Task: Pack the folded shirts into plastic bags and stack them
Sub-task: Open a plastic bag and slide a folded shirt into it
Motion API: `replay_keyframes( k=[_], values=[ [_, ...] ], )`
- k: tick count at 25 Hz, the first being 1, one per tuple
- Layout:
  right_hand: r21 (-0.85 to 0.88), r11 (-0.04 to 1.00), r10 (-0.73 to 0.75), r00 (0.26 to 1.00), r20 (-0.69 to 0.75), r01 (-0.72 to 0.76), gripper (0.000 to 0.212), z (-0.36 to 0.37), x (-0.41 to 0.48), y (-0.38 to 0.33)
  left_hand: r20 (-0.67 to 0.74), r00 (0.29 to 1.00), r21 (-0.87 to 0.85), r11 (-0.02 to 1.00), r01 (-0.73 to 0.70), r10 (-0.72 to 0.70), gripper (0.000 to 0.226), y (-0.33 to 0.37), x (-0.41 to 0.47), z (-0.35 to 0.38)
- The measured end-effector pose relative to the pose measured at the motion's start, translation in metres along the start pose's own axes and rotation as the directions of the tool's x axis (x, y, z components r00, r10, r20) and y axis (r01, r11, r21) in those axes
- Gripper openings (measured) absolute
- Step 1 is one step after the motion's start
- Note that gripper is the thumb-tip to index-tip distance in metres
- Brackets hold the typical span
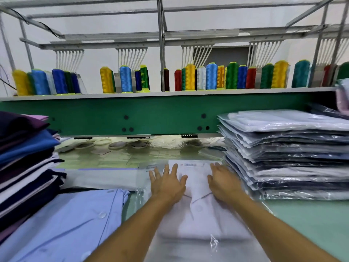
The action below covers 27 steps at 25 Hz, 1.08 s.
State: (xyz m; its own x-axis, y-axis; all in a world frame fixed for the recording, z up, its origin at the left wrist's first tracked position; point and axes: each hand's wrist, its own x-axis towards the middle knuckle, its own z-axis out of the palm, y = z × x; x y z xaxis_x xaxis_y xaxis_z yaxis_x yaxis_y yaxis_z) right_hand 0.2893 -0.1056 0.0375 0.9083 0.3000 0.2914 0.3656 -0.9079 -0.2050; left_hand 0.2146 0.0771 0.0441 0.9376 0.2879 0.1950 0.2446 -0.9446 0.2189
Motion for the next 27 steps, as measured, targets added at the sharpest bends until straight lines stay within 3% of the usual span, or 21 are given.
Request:
replay_keyframes(
  k=[8, 16, 24, 27],
  values=[
    [0.093, 0.987, -0.137, 0.986, 0.090, 0.129, 0.053, -0.012, -0.084, -0.058, 0.021, 0.998, -0.057, 0.997, -0.057, 0.059, 0.055, 0.023, -0.080, -0.006],
    [-0.024, 0.998, -0.043, 0.977, 0.208, 0.049, 0.058, 0.009, -0.136, -0.042, 0.092, 0.996, -0.057, 0.998, 0.003, 0.002, 0.056, -0.003, -0.124, 0.022],
    [-0.026, 0.997, 0.075, 0.964, 0.254, -0.071, 0.085, 0.006, -0.138, -0.001, 0.014, 0.993, -0.090, 0.989, 0.120, -0.119, 0.075, -0.011, -0.125, 0.031],
    [-0.003, 0.994, 0.107, 0.960, 0.258, -0.110, 0.091, 0.004, -0.134, 0.005, -0.083, 0.978, -0.064, 0.980, 0.187, -0.192, 0.082, -0.012, -0.126, 0.029]
  ],
)
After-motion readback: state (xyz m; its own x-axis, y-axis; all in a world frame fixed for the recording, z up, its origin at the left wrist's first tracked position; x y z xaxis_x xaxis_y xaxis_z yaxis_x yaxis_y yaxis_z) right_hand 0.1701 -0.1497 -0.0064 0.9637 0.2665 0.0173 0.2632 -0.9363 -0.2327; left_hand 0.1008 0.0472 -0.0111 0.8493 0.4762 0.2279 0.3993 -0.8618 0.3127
